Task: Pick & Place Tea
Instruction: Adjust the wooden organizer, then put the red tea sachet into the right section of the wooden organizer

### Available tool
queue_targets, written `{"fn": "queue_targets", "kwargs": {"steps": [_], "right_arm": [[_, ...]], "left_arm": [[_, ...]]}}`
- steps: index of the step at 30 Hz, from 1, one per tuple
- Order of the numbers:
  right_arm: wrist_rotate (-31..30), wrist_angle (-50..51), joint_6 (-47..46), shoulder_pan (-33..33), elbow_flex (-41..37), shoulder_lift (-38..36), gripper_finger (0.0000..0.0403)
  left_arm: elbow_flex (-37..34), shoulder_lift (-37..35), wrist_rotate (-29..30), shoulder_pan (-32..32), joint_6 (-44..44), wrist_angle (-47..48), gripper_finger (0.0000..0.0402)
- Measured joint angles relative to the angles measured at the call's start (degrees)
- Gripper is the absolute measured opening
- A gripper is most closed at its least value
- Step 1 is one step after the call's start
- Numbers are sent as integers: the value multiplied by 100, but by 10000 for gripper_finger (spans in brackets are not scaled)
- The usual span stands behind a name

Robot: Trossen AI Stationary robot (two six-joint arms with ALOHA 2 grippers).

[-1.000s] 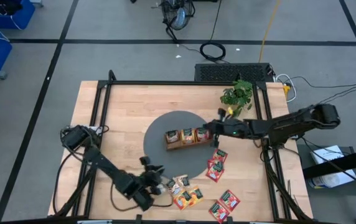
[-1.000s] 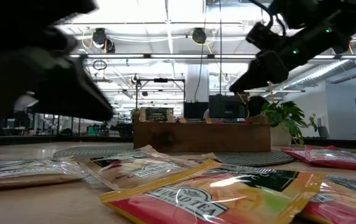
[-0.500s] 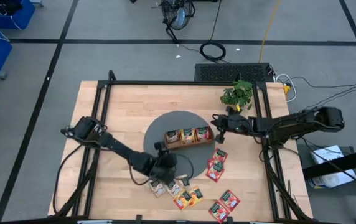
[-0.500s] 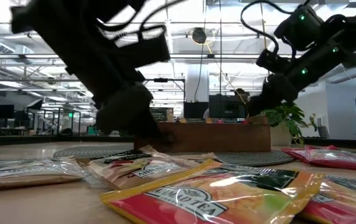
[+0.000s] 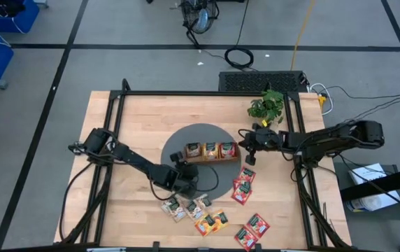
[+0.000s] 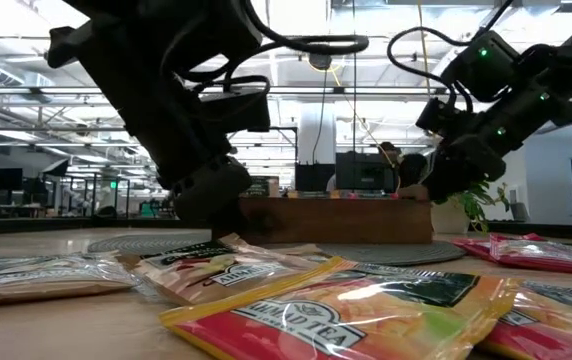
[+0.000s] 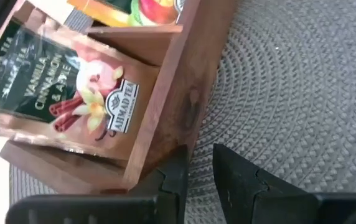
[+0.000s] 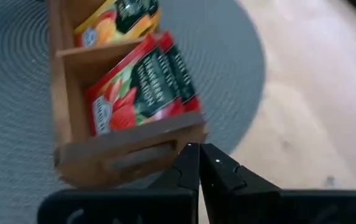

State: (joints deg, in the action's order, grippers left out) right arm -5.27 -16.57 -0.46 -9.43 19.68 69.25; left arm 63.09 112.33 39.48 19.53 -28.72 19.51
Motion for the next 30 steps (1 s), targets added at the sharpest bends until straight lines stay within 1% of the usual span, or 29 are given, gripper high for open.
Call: {"fn": "queue_targets", "kwargs": {"steps": [4, 8, 11, 15, 19, 23, 25, 27, 30], "right_arm": [[94, -87, -216, 81, 0, 260, 1], [89, -441, -231, 195, 0, 519, 1], [92, -589, -233, 242, 0, 579, 1], [98, -505, -233, 247, 0, 528, 1], [96, -466, -238, 256, 2, 475, 1], [81, -353, -56, 383, 5, 249, 1], [53, -120, -49, 469, 4, -30, 0], [-71, -29, -150, 578, 24, -312, 0], [-87, 191, -431, 867, 26, -770, 0]], "left_arm": [[0, 0, -1, -87, -7, 24, 81], [0, 0, 0, -147, 34, 42, 81], [0, 0, -30, -152, 147, 31, 81], [-3, -83, -51, -12, 436, 29, 81], [31, -295, -66, 271, 724, 20, 81], [87, -600, 47, 663, 725, 30, 81], [87, -783, 119, 926, 727, -28, 81], [85, -926, 241, 1170, 733, -39, 81], [67, -952, 337, 1489, 1017, -392, 81]]}}
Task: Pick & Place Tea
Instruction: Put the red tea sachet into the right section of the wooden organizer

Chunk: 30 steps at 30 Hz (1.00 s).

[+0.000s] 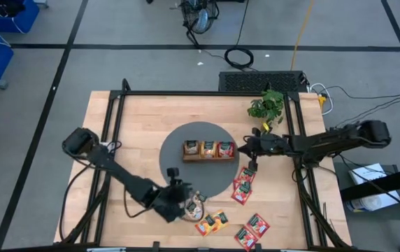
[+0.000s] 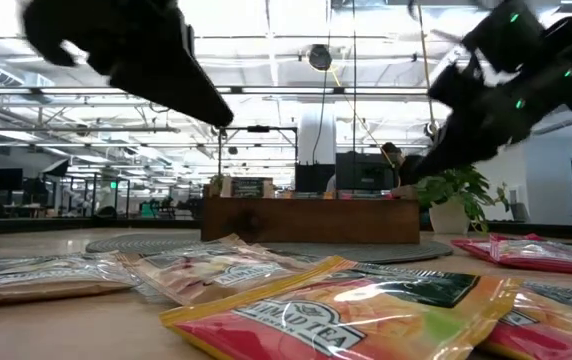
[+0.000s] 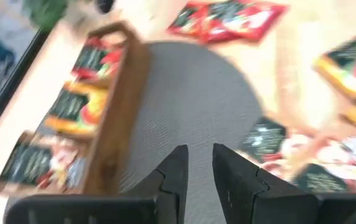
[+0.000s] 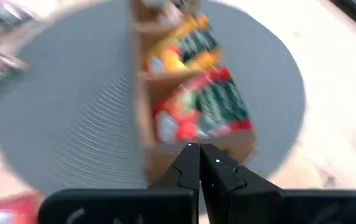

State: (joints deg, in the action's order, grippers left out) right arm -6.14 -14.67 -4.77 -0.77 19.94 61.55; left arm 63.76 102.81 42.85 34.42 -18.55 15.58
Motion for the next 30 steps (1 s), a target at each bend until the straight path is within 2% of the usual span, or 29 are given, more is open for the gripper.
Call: {"fn": "queue_targets", "kwargs": {"steps": [2, 4, 9, 14, 18, 20, 27, 30], "right_arm": [[7, -10, -286, 356, -44, -166, 0], [-54, -208, -530, 822, -174, -207, 0], [-1121, -1517, -701, 2150, -529, 43, 0], [-1555, -2326, -580, 3124, -539, 336, 0], [-2734, -2659, -297, 3777, -482, 904, 0], [-3043, -2718, -287, 3938, -397, 1191, 0], [-2969, -2757, 179, 4032, 74, 1597, 0], [-2965, -2756, 473, 4027, 108, 1578, 0]], "left_arm": [[-37, 25, -7, 180, 341, -115, 81], [-15, 59, -255, 287, 462, -305, 81], [-19, 57, -390, 561, 486, -695, 81], [-30, 59, -531, 753, 545, -1333, 81], [-32, 105, -597, 733, 540, -2081, 81], [-37, 106, -832, 704, 528, -2130, 81], [-37, 157, -1002, 630, 649, -2175, 81], [-45, 318, -1334, 557, 891, -2014, 81]]}}
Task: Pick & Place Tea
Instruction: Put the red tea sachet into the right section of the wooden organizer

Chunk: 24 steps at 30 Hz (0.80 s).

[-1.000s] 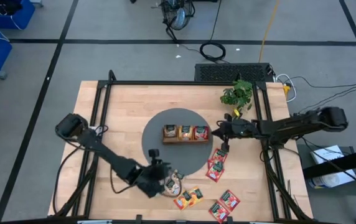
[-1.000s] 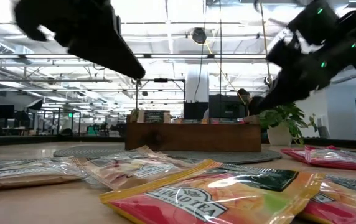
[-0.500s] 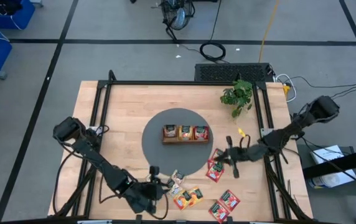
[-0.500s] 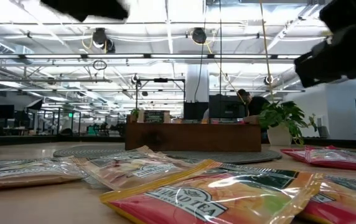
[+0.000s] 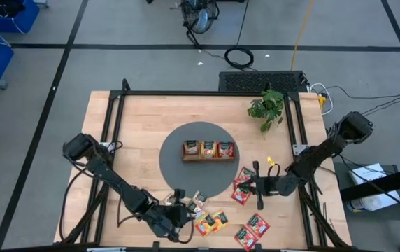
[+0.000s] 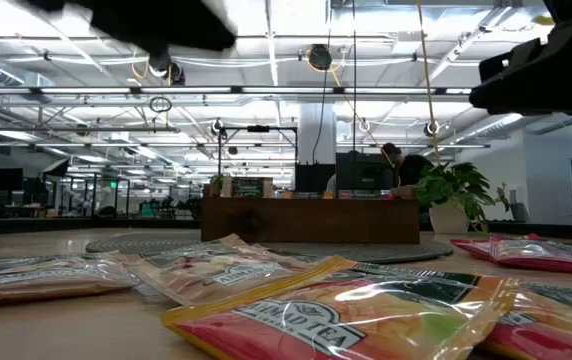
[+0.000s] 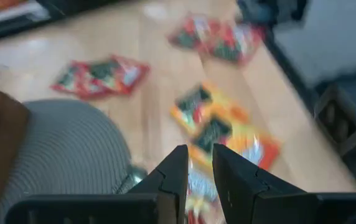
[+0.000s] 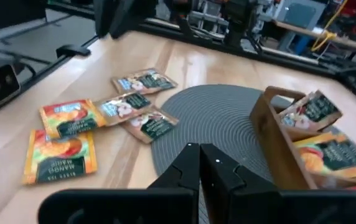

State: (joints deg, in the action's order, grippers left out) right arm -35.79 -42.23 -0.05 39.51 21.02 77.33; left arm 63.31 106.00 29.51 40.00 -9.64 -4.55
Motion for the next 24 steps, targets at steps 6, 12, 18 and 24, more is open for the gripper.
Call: {"fn": "queue_targets", "kwargs": {"steps": [6, 12, 18, 24], "right_arm": [[1321, 44, 448, -2, -102, 23, 0], [1592, 82, 527, -9, -147, 23, 0], [396, 136, -333, 160, -70, -106, 0], [-1618, 688, -1052, 713, 144, -287, 0]], "left_arm": [[4, 322, -603, -366, 890, -862, 81], [243, 503, -1916, -1294, 976, -1376, 81], [1096, 1272, -2864, -1799, 1183, -1473, 81], [2136, 2312, -2974, -1917, 1253, -820, 81]]}}
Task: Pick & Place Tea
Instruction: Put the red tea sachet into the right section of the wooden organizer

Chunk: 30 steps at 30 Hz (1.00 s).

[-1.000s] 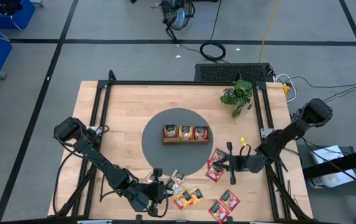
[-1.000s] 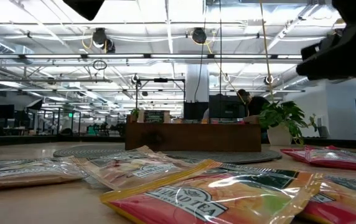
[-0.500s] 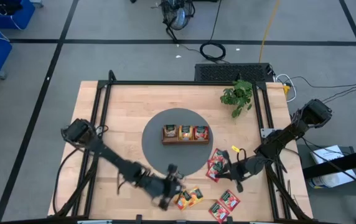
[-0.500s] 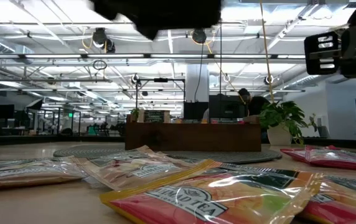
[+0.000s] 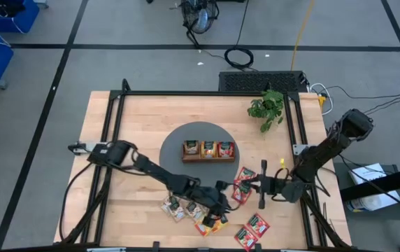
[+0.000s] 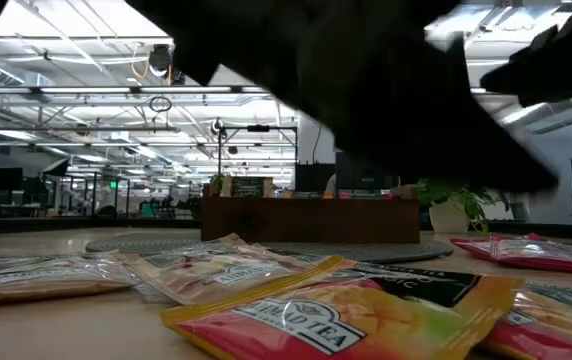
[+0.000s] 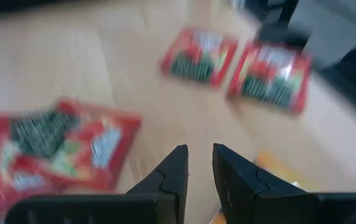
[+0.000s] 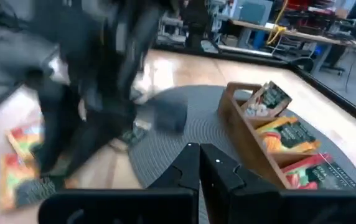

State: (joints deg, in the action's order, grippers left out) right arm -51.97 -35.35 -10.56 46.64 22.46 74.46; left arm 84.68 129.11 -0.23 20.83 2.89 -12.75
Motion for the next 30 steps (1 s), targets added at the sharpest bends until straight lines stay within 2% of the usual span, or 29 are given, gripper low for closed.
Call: {"fn": "queue_targets", "kwargs": {"steps": [4, 10, 17, 19, 24, 30], "right_arm": [[-30, 722, -744, 42, 87, -133, 0], [-24, 1496, -1656, 157, 96, 6, 0], [-53, 1672, -2076, 257, 94, 181, 0], [8, 1700, -2352, 260, 94, 181, 0], [881, 1725, -2630, 174, 94, 181, 0], [870, 1955, -3117, 170, 94, 181, 0]], "left_arm": [[488, 244, 28, -10, -40, 421, 81], [538, 263, 35, 17, 410, 460, 81], [538, 263, 894, 18, 1048, 552, 81], [538, 263, 764, -8, 1111, 688, 81], [573, 270, 90, -118, 1161, 729, 81], [672, 270, 328, -196, 932, 564, 81]]}}
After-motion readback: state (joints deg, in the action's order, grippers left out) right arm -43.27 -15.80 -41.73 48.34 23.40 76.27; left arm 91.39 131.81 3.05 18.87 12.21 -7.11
